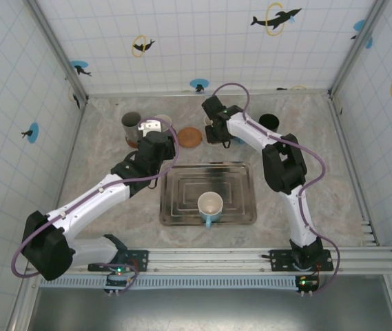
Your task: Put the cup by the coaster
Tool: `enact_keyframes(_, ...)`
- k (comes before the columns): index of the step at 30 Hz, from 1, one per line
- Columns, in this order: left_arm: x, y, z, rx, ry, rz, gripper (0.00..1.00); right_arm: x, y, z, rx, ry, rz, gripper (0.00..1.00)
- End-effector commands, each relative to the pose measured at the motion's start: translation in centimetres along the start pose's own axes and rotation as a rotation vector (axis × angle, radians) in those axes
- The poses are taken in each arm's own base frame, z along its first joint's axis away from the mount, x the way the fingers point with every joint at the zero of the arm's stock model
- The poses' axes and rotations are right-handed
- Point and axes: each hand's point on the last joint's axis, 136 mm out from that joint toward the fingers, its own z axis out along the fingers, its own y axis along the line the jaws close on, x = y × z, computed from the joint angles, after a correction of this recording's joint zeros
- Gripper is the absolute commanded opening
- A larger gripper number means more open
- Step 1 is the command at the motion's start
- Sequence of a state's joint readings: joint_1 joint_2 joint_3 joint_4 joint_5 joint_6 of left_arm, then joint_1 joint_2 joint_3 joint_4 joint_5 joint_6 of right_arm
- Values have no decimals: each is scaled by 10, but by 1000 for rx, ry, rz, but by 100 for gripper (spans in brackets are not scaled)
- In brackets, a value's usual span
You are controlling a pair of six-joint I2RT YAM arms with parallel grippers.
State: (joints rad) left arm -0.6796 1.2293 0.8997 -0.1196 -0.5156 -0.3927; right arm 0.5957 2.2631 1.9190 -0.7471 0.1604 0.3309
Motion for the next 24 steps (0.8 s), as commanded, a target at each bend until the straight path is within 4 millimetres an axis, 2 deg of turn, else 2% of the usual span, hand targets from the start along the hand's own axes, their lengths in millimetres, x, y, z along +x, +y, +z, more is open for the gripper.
enact_keyframes(1, 0, 3, -1, -5, 5, -11, 66, -12, -1, -24, -11, -61, 13, 32)
enact_keyframes(4, 0, 4, -2, -5, 3, -14, 66, -12, -2, -28, -13, -68, 16, 44)
enact_keyframes(12, 0, 3, -2, -1, 7, -14, 66, -6, 2, -58, -42, -123, 22, 52)
enact_keyframes(20, -2, 4, -6, 2, 3, -28, 66, -1, -5, -106, -71, -222, 49, 56)
enact_keyframes(24, -3, 0, -7, 25, 3, -36, 66, -8, -8, -141, -92, -313, 81, 59)
